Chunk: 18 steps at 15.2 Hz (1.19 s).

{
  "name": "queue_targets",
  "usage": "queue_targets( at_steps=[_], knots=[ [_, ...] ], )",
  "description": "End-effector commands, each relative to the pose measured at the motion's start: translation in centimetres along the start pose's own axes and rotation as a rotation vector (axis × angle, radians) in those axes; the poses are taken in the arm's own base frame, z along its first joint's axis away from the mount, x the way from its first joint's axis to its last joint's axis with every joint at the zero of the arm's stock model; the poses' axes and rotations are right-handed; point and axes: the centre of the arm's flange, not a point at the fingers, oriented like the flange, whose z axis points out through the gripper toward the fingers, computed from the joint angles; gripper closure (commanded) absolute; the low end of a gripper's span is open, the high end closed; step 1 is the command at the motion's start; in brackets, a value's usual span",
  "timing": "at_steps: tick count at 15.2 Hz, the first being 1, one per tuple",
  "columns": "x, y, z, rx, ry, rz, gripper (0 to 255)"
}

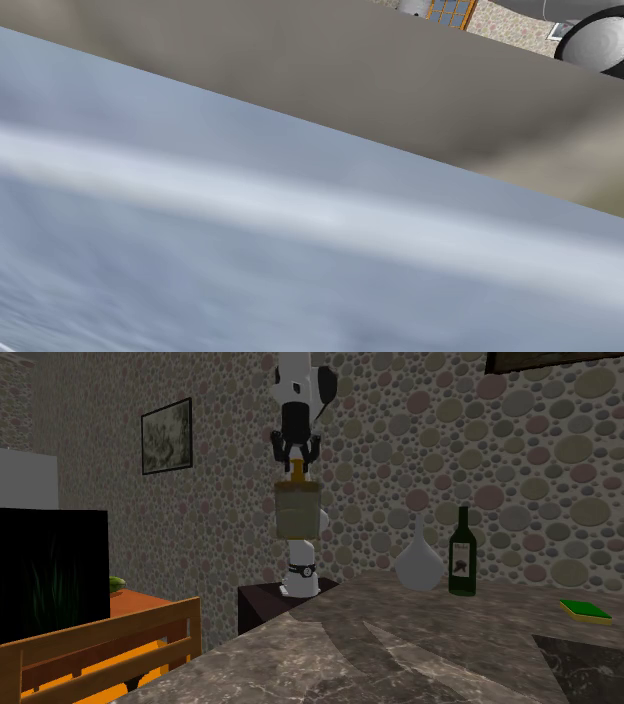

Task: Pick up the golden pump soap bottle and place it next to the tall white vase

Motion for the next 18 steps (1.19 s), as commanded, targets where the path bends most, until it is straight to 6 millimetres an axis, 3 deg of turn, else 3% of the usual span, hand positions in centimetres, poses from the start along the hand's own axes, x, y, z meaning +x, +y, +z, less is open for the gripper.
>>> queue_targets(
  at_steps=[1,18],
  knots=[
    [0.1,0.1,-1.0,0.0,0.0,0.0,255],
    [0.2,-0.1,-10.0,0.0,0.0,0.0,255]
  ],
)
